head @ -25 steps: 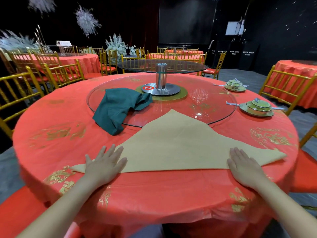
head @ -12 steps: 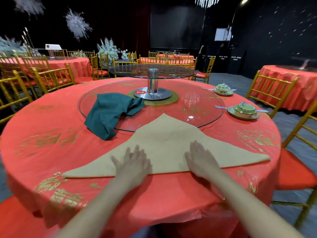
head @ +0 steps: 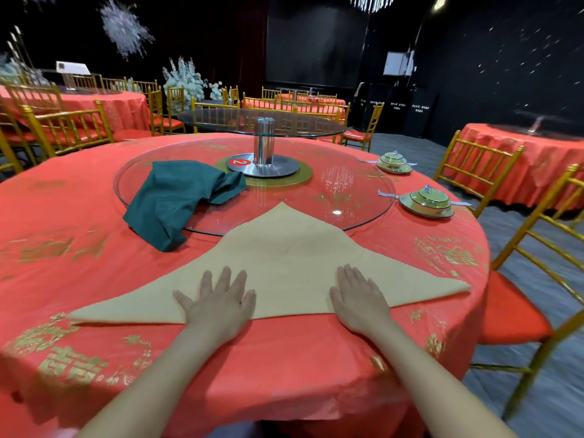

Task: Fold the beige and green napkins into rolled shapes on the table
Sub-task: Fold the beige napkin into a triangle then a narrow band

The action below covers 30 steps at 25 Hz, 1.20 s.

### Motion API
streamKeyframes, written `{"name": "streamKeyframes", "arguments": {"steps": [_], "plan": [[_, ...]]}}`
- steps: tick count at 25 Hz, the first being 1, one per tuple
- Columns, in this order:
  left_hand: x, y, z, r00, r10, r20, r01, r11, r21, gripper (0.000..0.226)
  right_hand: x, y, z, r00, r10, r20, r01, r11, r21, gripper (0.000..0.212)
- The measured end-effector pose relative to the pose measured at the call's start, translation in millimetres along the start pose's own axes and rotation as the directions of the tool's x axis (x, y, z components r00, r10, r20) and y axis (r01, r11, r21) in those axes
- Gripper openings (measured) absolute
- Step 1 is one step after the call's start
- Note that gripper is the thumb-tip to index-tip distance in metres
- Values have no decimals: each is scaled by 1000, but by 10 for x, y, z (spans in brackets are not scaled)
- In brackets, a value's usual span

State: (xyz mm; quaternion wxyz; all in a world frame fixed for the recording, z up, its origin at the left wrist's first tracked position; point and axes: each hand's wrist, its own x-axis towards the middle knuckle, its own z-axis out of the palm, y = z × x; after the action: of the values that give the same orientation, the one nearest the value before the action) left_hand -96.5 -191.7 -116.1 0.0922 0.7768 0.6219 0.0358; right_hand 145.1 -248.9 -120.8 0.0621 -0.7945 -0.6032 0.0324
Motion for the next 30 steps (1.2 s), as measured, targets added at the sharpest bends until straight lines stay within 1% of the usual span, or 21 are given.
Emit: {"name": "streamKeyframes", "arguments": {"steps": [3,9,13,17,21,23,24,25,26,27,28,29,30], "plan": [[-3,-149,-10,999,-22,-27,22,1000,11,54,13,371,-39,1000,28,3,-28,999,-25,58],[28,-210,3,999,-9,-36,10,1000,11,55,63,1095,-157,993,113,25,-112,992,-58,57],[62,-472,-66,998,-32,-48,34,999,40,57,68,1576,-195,974,227,27,-225,973,-52,61],[66,-762,-137,998,-16,-56,19,999,49,57,77,1760,-186,947,321,31,-319,946,-53,66],[40,-1019,-206,997,-73,-34,75,994,74,57,96,1827,-198,912,409,5,-408,909,-81,69],[20,-997,-242,996,-83,-32,85,994,67,59,68,1696,-275,897,443,7,-440,892,-102,71],[11,-929,-247,997,-59,-46,62,996,66,61,53,1577,-290,911,413,-10,-411,904,-114,72],[-9,-824,-248,999,-4,-55,8,998,68,66,37,1416,-298,939,343,-22,-343,932,-116,71],[-45,-678,-229,995,81,-54,-78,995,65,76,15,1218,-277,968,251,-14,-251,963,-97,70],[-114,-506,-182,980,192,-47,-189,980,62,92,-27,994,-245,989,145,9,-144,987,-64,69],[-192,-323,-109,953,302,-17,-300,951,68,105,-91,757,-214,999,29,34,-28,999,-33,72],[-257,-152,-60,919,393,15,-393,916,74,109,-164,529,-190,994,-100,41,100,995,-4,80],[-291,-18,-40,886,463,30,-464,883,68,104,-237,321,-174,974,-221,40,220,975,27,92]]}}
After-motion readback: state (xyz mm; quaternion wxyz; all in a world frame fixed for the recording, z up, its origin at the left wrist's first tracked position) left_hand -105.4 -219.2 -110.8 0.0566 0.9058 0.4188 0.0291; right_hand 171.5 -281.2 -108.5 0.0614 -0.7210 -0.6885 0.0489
